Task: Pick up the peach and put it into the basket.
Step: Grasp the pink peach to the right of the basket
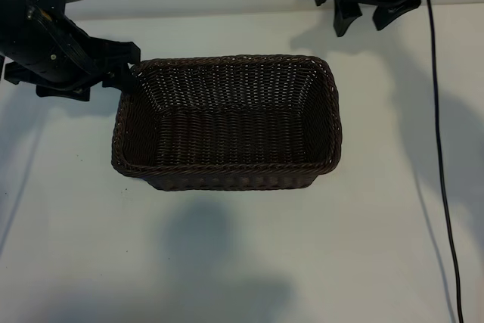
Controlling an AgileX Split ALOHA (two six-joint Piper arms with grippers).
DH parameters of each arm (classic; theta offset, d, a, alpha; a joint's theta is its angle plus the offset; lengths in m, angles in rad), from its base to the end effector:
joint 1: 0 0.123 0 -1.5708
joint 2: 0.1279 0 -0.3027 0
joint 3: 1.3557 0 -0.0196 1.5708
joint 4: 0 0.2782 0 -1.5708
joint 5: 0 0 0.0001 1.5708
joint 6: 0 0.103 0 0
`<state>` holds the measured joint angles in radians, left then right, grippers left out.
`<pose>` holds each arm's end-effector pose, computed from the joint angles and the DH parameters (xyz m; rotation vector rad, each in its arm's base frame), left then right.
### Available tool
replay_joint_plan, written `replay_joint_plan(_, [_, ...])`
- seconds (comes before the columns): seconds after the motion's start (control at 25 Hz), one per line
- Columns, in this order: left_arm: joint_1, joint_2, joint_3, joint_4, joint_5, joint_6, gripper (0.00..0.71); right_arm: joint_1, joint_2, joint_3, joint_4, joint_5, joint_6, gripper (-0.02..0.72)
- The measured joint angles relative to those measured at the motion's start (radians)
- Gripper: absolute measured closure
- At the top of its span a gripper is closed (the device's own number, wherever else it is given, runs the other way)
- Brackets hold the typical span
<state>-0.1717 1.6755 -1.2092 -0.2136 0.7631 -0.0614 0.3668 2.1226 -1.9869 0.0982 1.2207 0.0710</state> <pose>0.3706 -0.0796 0.2406 -0.0167 2.7213 -0.3141 0.4630 0.1880 0.2666 -0.3935 2.8322 0.2303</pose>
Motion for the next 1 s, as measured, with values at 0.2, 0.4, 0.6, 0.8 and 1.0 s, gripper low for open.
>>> replay_joint_plan(0.2, [0.0,0.0,0.0,0.035,0.014,-0.017,0.112,-0.051,0.0,0.0,-0.03,0.0,0.014,0.145])
replay_joint_plan(0.4, [0.0,0.0,0.0,0.037,0.016,-0.017,0.112,-0.144,-0.001,0.062,-0.041,-0.005,0.0,0.145])
replay_joint_plan(0.6, [0.0,0.0,0.0,0.038,0.016,-0.017,0.112,-0.241,-0.002,0.189,-0.052,-0.004,-0.033,0.145])
replay_joint_plan(0.8, [0.0,0.0,0.0,0.038,0.013,-0.017,0.112,-0.318,-0.034,0.269,-0.126,-0.003,-0.055,0.145])
replay_joint_plan(1.0, [0.0,0.0,0.0,0.038,0.013,-0.017,0.113,-0.423,-0.084,0.377,-0.133,-0.017,-0.066,0.166])
